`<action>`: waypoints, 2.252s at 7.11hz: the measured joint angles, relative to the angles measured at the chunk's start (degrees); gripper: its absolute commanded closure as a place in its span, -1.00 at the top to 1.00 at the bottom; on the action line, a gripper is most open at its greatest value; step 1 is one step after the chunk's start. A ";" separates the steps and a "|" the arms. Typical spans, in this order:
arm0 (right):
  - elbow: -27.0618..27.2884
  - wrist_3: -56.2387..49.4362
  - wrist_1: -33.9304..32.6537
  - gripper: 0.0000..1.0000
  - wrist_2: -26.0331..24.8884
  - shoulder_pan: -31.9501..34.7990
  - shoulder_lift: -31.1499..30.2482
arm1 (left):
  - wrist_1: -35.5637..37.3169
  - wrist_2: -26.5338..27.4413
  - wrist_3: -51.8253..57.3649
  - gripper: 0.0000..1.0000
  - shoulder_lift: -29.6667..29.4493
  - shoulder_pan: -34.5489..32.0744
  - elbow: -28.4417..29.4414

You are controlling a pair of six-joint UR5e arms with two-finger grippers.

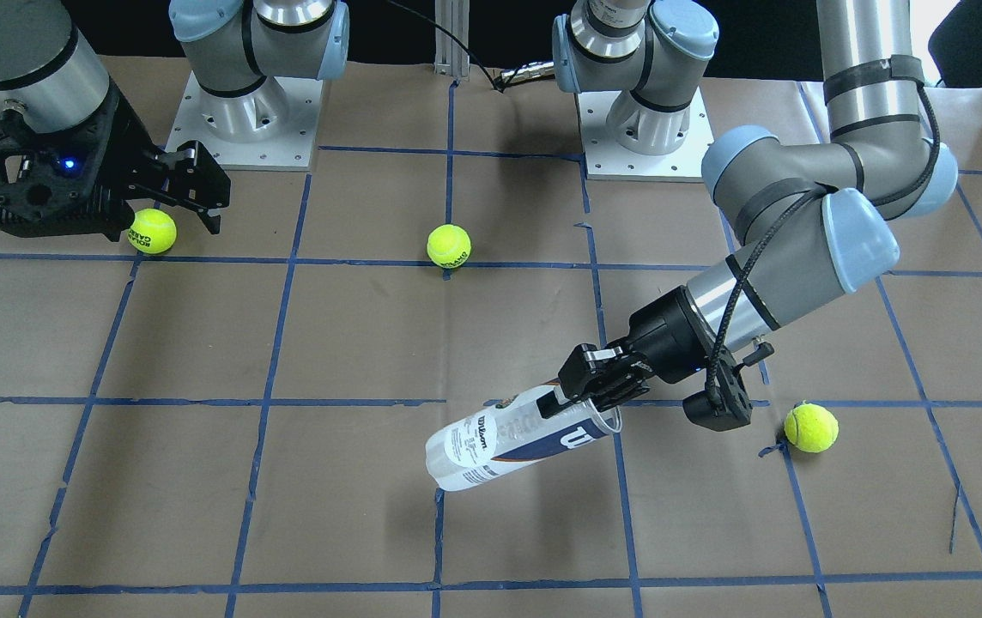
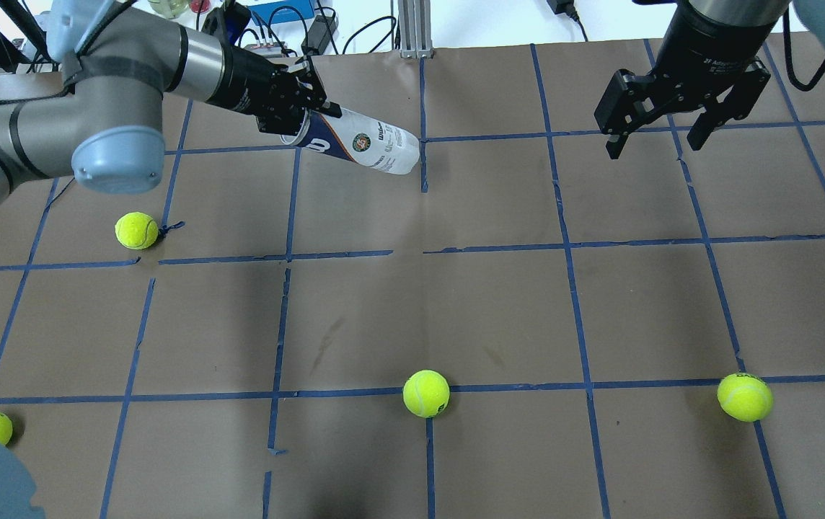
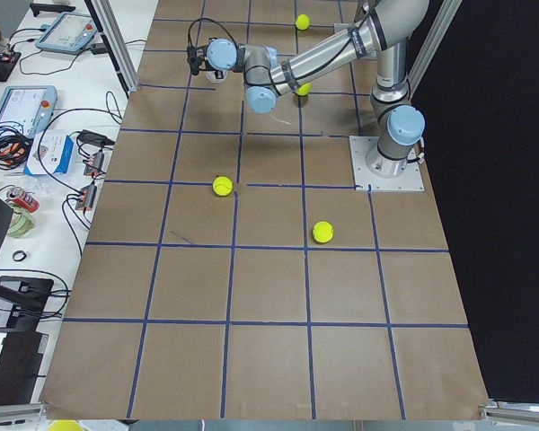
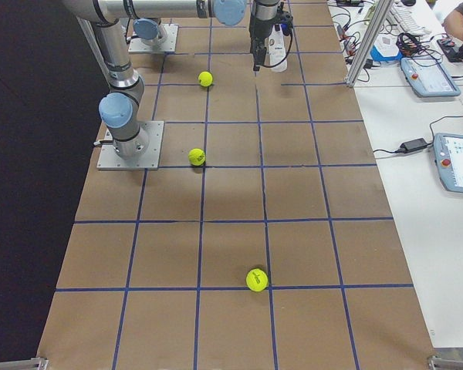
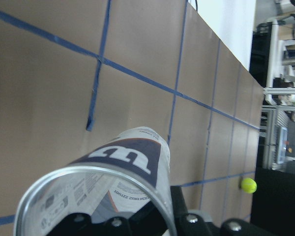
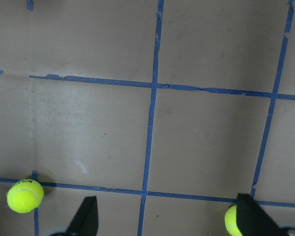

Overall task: Lift up tennis ball bucket
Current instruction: 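Lift the can with the left gripper and tilt it upright, then lower the upright can onto the table with the left gripper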

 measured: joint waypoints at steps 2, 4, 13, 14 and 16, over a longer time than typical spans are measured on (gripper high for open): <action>-0.08 0.30 0.07 1.00 -0.09 0.00 -0.15 | -9.38 18.95 1.66 -0.99 -1.74 -6.56 10.61; -0.18 1.15 0.07 1.00 -0.12 0.00 -0.23 | -13.60 34.24 10.29 -0.99 -4.99 -12.34 16.30; -0.21 5.45 0.48 1.00 -0.06 0.32 -0.67 | -13.83 40.68 21.10 -0.51 -12.85 -17.90 18.77; -0.29 6.86 0.52 1.00 0.03 0.34 -0.72 | -13.78 40.71 21.13 0.38 -13.25 -17.90 18.75; -0.31 8.16 0.55 1.00 0.04 0.35 -0.72 | -13.21 40.79 21.89 0.79 -13.99 -17.73 18.90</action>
